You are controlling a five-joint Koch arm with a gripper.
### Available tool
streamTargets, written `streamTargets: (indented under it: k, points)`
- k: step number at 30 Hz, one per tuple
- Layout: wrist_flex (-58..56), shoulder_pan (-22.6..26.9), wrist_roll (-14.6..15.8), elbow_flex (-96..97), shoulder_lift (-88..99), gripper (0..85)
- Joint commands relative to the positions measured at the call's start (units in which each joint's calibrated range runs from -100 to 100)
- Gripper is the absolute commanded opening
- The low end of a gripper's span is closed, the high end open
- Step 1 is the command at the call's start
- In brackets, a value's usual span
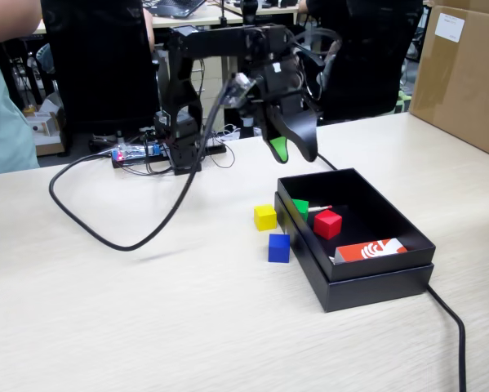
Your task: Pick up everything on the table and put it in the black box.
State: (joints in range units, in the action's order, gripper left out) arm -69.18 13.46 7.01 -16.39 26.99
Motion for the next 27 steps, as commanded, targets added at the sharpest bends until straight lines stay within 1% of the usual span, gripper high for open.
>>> streamTargets:
  k: [1,4,5,9,16,27]
  points:
    - [-0.1,-2.4,-1.3,1.3,7.6,41.8]
    - [-0.1,-4.9,-1.9,7.4,9.9,42.3]
    - [-0.1,-5.5,-2.1,9.9,10.1,44.4]
    - [-0.1,-6.3,-1.9,16.8,8.8,48.1]
    - [-0.1,-4.5,0.7,15.4,-2.4,48.5]
    - [0.9,-2.8,2.9,9.0,-18.6,48.4]
